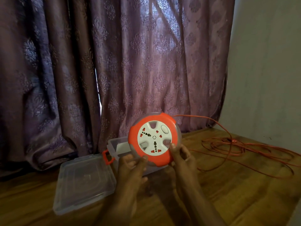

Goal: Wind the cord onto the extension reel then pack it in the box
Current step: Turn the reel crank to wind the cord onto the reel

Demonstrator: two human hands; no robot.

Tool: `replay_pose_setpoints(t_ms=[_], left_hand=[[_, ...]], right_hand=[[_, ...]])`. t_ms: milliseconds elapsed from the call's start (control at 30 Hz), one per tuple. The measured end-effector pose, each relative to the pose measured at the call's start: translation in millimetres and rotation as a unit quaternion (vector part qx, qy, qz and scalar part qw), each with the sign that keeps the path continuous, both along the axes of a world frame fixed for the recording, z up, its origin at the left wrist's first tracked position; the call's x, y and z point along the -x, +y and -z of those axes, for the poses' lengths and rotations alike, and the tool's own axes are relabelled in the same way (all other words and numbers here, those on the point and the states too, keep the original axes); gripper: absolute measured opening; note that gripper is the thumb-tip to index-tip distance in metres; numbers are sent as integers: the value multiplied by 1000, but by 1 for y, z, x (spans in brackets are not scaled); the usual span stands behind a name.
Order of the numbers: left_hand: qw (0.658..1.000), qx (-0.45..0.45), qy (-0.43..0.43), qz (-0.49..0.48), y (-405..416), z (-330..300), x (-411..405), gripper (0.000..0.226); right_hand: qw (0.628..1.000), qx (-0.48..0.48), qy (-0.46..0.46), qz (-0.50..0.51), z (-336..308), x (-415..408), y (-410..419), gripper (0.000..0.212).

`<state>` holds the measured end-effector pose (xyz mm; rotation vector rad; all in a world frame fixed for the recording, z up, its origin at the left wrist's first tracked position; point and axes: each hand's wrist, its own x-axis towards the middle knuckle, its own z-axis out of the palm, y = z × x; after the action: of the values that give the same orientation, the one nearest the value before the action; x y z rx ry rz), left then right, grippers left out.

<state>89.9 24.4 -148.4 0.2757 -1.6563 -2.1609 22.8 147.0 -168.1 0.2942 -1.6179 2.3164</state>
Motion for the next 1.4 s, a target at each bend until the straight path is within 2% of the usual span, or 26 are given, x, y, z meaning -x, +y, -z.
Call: replay_pose_setpoints(t_ms=[67, 133, 200, 300, 400, 467, 567, 600, 733, 867, 900, 933, 1000, 1067, 1167, 1233, 1300, 1400], left_hand=[[988, 110, 29, -104, -7, -1, 4, 44], [939, 273, 95, -189, -11, -2, 5, 45], [893, 386, 131, -192, -7, -5, 3, 43], [847, 479, 110, -202, 5, -8, 7, 54], [778, 576, 45, -246, 13, -14, 13, 58], [751, 612, 6, -249, 16, -16, 17, 59], [750, 618, -5, -237, 19, -20, 20, 58], [736, 636, 13, -232, 20, -21, 19, 56], [642, 731, 121, -197, 19, -18, 17, 56], [603, 771, 152, -134, 3, -20, 22, 69], [601, 773, 161, -125, -1, -20, 23, 67], [614, 760, 171, -125, -3, -20, 23, 59], [671, 705, 168, -157, -4, -20, 20, 47], [707, 663, 140, -203, -3, -20, 19, 44], [726, 655, 77, -196, 3, -19, 19, 60], [759, 625, 49, -178, 9, -17, 20, 69], [778, 599, 48, -183, 14, -15, 20, 70], [789, 581, 46, -195, 18, -15, 21, 64]], right_hand=[[1000, 1, 2, 8, 7, 2, 0, 35], [1000, 0, 5, 10, 13, 2, 1, 29], [1000, -2, 20, 11, 17, 1, 1, 31], [999, -17, 46, 20, 18, -3, -1, 32], [996, -47, 72, 23, 21, -5, -1, 22], [995, -47, 80, 25, 23, -4, 2, 24], [994, -52, 90, 25, 24, 0, 5, 29], [994, -46, 90, 27, 23, 1, 6, 29], [996, -9, 82, 22, 23, 6, 13, 21], [998, 32, 50, 17, 23, 13, 14, 8], [998, 36, 50, 24, 23, 13, 13, 10], [997, 37, 51, 32, 23, 13, 13, 17], [997, 43, 50, 45, 23, 14, 15, 24], [996, 46, 56, 55, 25, 15, 16, 15], [995, 31, 74, 67, 25, 10, 12, 21], [992, 7, 97, 75, 24, 5, 9, 22], [990, -18, 119, 74, 24, 1, 5, 18], [988, -35, 131, 69, 25, -3, 1, 27]])
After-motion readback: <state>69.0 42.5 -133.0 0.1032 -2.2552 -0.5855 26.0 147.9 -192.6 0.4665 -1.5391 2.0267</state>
